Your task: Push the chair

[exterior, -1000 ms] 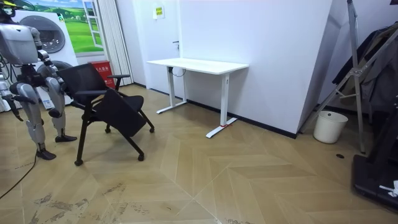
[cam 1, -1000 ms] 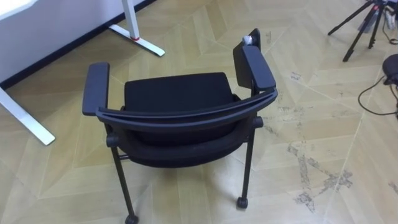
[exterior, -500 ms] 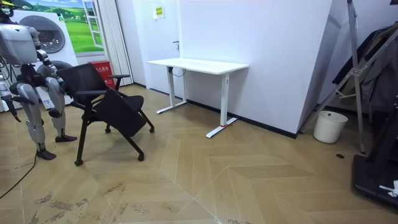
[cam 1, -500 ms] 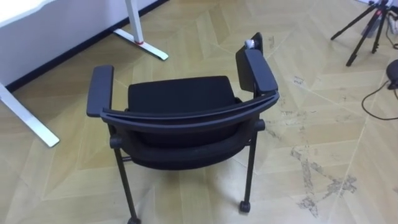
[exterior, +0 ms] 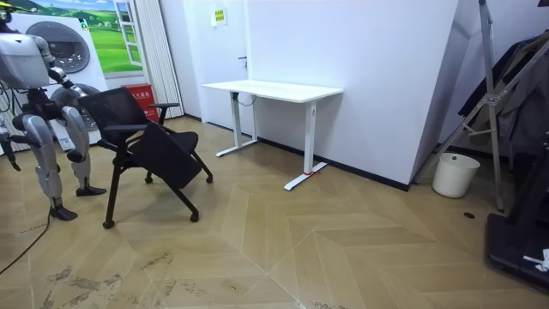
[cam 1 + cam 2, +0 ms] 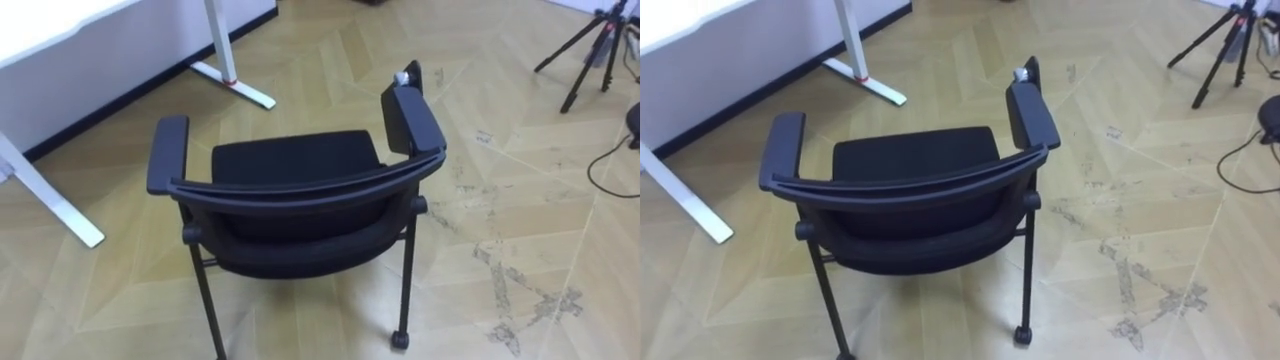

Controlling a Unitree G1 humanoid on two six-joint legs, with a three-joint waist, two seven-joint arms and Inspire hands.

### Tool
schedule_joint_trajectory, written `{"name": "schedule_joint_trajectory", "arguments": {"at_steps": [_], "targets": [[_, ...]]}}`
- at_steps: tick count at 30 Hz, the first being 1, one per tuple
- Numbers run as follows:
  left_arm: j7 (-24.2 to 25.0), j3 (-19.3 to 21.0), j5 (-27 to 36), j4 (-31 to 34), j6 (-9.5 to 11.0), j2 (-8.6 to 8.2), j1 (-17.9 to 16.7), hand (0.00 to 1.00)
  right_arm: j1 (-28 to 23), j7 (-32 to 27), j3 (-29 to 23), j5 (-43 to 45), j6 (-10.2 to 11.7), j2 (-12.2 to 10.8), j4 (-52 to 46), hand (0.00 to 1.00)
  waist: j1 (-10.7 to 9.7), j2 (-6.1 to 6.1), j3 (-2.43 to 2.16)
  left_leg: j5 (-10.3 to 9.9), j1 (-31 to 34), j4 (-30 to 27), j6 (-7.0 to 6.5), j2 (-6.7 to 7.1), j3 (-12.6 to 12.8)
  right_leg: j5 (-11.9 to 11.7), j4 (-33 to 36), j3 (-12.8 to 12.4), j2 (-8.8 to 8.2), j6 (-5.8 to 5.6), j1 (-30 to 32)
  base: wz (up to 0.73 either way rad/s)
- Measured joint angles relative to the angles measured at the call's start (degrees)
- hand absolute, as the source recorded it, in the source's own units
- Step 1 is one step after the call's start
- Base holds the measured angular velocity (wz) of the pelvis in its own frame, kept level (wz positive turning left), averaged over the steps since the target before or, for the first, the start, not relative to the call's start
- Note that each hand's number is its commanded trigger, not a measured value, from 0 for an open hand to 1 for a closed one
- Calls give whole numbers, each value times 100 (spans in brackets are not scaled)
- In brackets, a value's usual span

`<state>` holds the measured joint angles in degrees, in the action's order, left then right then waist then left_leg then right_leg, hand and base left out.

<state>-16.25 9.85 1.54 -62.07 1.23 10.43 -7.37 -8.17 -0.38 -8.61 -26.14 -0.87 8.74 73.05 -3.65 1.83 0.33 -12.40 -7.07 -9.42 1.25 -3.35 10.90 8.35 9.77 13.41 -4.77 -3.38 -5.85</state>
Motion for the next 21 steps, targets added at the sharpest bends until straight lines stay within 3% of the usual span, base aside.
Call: {"name": "schedule_joint_trajectory", "arguments": {"at_steps": [3,6,12,15,21], "targets": [[-120,8,-380,18,-3,132,139,0,6,51,-85,152,-8,69,7,0,-103,117,1,0,-15,7,0,0,6,0,-2,2,2,0,0,0],[-173,7,-610,96,-55,152,194,0,-2,46,-142,170,-46,95,6,0,-132,200,-15,0,-21,3,0,2,6,0,-2,2,2,0,1,0],[-350,81,-1277,980,-150,185,312,0,55,29,-180,184,-48,110,-7,0,-108,235,-26,1,-15,19,0,6,4,7,-4,-1,3,-7,20,0],[-351,83,-1642,1122,-161,213,480,0,82,45,-182,196,-48,109,-3,0,-115,232,-30,1,-12,17,1,6,4,7,-6,3,3,-7,15,0],[-292,44,-2179,1670,-191,410,603,0,149,133,-192,301,-46,127,-4,0,-254,265,-34,1,-7,-7,0,5,-39,7,-8,21,2,-7,-13,3]]}}
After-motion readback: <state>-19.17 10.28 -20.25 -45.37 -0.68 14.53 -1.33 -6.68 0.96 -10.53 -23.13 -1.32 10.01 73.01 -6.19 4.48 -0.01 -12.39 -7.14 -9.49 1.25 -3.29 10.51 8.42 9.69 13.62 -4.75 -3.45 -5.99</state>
